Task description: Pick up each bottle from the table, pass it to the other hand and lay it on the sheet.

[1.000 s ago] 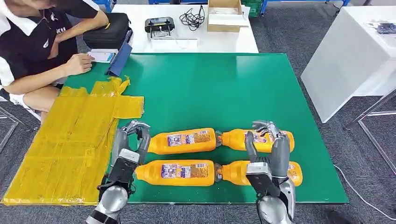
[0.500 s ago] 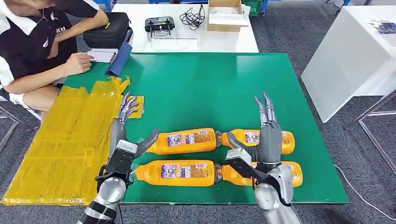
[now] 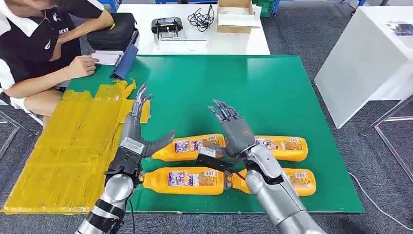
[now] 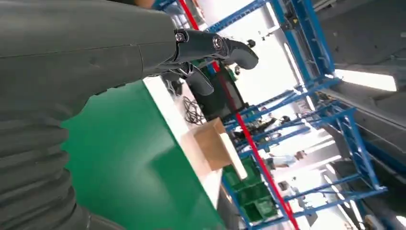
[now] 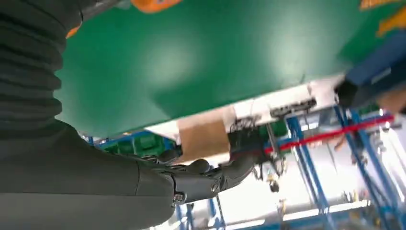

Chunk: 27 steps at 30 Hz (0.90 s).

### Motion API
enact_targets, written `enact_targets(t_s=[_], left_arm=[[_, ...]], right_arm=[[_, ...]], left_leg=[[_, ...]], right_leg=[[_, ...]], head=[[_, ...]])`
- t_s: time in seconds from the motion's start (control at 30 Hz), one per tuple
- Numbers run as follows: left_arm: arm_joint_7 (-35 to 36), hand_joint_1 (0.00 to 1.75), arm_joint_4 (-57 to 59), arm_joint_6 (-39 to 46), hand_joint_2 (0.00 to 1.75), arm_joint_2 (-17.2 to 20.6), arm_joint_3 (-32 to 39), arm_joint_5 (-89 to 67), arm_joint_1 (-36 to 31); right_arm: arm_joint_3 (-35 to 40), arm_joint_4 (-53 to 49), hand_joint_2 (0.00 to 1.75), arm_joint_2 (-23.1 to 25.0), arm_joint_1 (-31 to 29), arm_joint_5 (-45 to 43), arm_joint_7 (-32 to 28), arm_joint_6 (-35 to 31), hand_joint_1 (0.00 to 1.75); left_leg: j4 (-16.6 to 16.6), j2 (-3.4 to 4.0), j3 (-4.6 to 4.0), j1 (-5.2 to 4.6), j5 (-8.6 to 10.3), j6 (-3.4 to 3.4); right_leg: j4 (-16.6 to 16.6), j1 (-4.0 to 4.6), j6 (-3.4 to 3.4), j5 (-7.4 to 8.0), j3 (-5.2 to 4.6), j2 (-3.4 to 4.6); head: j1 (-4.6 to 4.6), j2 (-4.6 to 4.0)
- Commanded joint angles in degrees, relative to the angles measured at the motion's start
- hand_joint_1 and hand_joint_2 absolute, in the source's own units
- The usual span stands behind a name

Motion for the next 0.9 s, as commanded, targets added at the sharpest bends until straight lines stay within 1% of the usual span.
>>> enact_targets(t_s=[0.03,0.13,0.17,0.23,0.33,0.4,0.5,0.6,0.67,0.9], left_arm=[[-0.4,0.0,4.9,-1.8,1.75,0.3,-2.7,2.0,-4.8],[-0.5,0.0,5.7,-2.2,1.75,0.0,-3.2,2.4,-5.3],[-1.0,0.0,6.5,-2.5,1.75,-0.1,-3.8,3.0,-5.9],[-1.0,0.0,6.5,-2.5,1.75,-0.2,-3.8,3.0,-6.0],[-1.4,0.0,7.2,-2.4,1.75,0.0,-4.7,4.1,-6.9],[-1.5,0.0,7.4,-2.4,1.75,0.0,-5.0,4.5,-7.2],[-1.8,0.0,8.1,-2.2,1.75,0.1,-5.3,5.0,-7.8],[-2.0,0.0,8.6,-1.9,1.75,0.1,-5.2,5.4,-8.1],[-2.0,0.0,8.6,-1.9,1.75,0.1,-5.2,5.4,-8.1],[-2.0,0.0,8.6,-1.9,1.75,0.1,-5.2,5.4,-8.1]], right_arm=[[4.1,19.4,1.75,2.7,-10.0,-2.7,-3.0,-0.5,0.0],[4.0,20.9,1.75,3.1,-10.7,-3.3,-3.7,0.0,0.0],[4.1,22.9,1.75,3.4,-11.6,-3.9,-4.7,0.4,0.0],[4.0,23.0,1.75,3.2,-11.8,-3.9,-4.8,0.4,0.0],[4.2,27.6,1.75,3.9,-13.9,-5.4,-6.5,-0.2,0.0],[3.9,28.6,1.75,4.0,-14.3,-6.1,-7.3,-0.1,0.0],[3.5,30.4,1.75,4.6,-15.0,-7.9,-9.5,2.4,0.0],[3.2,30.9,1.75,5.0,-15.0,-9.2,-10.6,3.8,0.0],[3.2,30.9,1.75,5.0,-15.0,-9.2,-10.6,3.8,0.0],[3.2,30.9,1.75,5.0,-15.0,-9.2,-10.6,3.8,0.0]], left_leg=[[0.0,0.06,0.12,0.02,-0.03,-0.06],[0.0,-0.04,0.17,0.03,-0.02,-0.07],[0.0,-0.03,0.09,0.01,0.0,-0.05],[0.0,-0.04,0.07,-0.01,0.01,-0.03],[0.0,-0.03,0.08,-0.01,0.01,-0.04],[0.0,-0.04,0.08,0.01,0.0,-0.05],[0.0,-0.05,0.1,0.0,-0.01,-0.06],[0.0,-0.09,0.19,0.03,-0.02,-0.09],[0.0,-0.03,0.1,0.0,-0.01,-0.06],[0.0,-0.03,0.11,0.01,-0.01,-0.06]], right_leg=[[0.0,0.02,-0.04,-0.01,0.11,0.07],[0.0,0.02,-0.04,-0.03,0.19,-0.02],[0.0,0.0,-0.03,-0.01,0.09,-0.01],[0.0,-0.01,-0.02,-0.02,0.07,-0.03],[0.0,-0.01,-0.02,-0.02,0.07,-0.02],[0.0,0.0,-0.02,-0.02,0.08,-0.03],[0.0,0.0,-0.03,-0.03,0.1,-0.03],[0.0,0.03,-0.05,-0.05,0.22,-0.07],[0.0,0.0,-0.03,-0.03,0.09,-0.02],[0.0,0.01,-0.03,-0.03,0.1,-0.02]], head=[[-0.02,0.0],[-0.02,0.0],[0.0,0.0],[0.0,0.0],[0.0,0.0],[-0.02,0.0],[0.0,0.0],[0.0,0.0],[0.0,0.0],[0.0,0.0]])
